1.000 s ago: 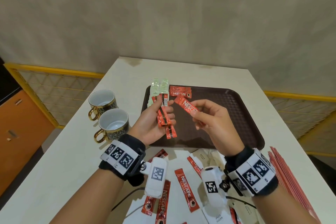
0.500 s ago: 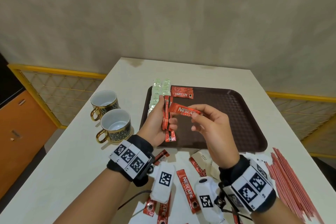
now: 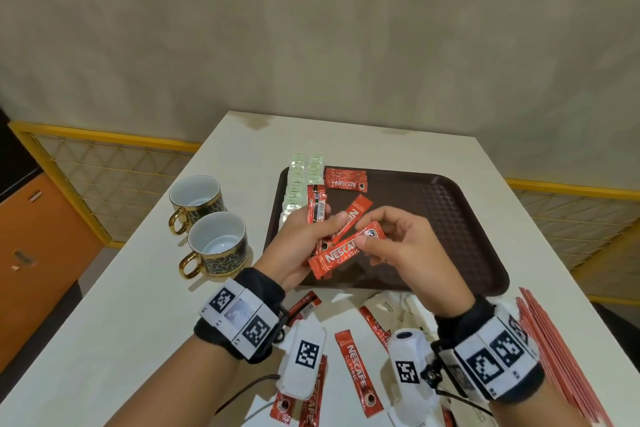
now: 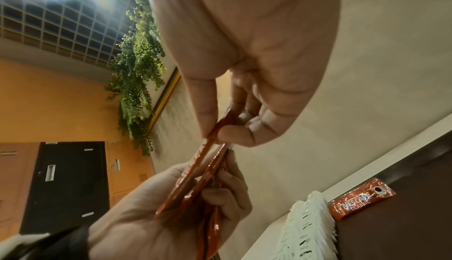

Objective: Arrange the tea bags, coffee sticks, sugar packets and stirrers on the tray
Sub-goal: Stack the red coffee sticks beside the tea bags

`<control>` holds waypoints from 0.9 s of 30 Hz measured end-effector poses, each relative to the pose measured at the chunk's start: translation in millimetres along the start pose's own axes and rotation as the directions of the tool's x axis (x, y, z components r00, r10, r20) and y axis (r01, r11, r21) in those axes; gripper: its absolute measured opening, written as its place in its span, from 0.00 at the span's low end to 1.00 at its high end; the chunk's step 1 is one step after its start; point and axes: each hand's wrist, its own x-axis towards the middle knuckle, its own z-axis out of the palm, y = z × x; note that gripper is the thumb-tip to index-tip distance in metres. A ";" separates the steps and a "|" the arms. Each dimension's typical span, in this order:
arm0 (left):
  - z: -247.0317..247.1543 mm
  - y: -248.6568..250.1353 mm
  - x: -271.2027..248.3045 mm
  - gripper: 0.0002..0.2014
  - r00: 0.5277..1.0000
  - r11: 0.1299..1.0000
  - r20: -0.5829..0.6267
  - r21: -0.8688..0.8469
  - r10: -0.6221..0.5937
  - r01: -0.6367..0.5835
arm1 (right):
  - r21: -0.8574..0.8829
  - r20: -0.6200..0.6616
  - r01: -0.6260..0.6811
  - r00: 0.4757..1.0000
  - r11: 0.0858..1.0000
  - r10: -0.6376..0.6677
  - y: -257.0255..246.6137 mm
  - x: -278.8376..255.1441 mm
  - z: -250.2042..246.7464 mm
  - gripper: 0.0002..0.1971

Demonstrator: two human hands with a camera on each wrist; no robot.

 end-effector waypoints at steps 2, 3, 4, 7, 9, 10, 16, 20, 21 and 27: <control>0.5 -1.1 -1.2 0.31 1.000 0.999 0.005 0.039 0.023 -0.023 | 0.035 -0.050 0.007 0.999 0.999 -0.006 0.1 3.3 0.8 0.08; 0.8 -1.9 -1.6 0.32 0.999 0.998 0.006 0.052 0.033 -0.033 | 0.059 -0.077 0.007 0.997 0.998 -0.002 0.3 5.2 1.1 0.10; 1.3 -2.4 -1.9 0.32 0.999 0.998 0.010 0.056 0.041 -0.042 | 0.083 -0.104 0.001 0.995 0.997 0.007 0.8 7.5 1.5 0.12; 3.4 -2.5 -4.1 0.29 0.997 0.995 0.027 0.064 0.071 -0.072 | 0.134 -0.151 -0.029 0.987 0.990 0.050 1.8 13.1 3.4 0.16; 4.1 -1.7 -6.6 0.31 0.996 0.993 0.038 0.081 0.084 -0.087 | 0.131 -0.140 -0.038 0.989 0.991 0.056 1.5 15.2 4.6 0.14; 3.9 -0.7 -7.8 0.30 0.995 0.991 0.046 0.098 0.085 -0.089 | 0.123 -0.138 -0.030 0.989 0.992 0.047 0.9 15.7 4.8 0.12; -6.8 9.4 -14.1 0.13 0.992 0.963 0.115 0.256 0.054 -0.082 | 0.077 -0.217 0.106 0.972 0.991 -0.087 -1.2 14.5 8.4 0.10; -13.6 14.8 -15.4 0.11 0.996 0.954 0.057 0.290 0.062 -0.076 | 0.132 -0.261 0.043 0.965 0.990 -0.008 2.4 12.9 3.4 0.06; -15.3 14.6 -14.4 0.09 0.997 0.959 0.018 0.274 0.073 -0.075 | 0.165 -0.272 0.030 0.962 0.986 0.016 3.7 12.5 1.9 0.06; -11.5 15.0 -16.1 0.13 0.983 0.990 -0.153 0.111 0.099 -0.083 | 0.272 -0.238 0.002 0.969 0.962 0.066 6.4 4.7 4.5 0.06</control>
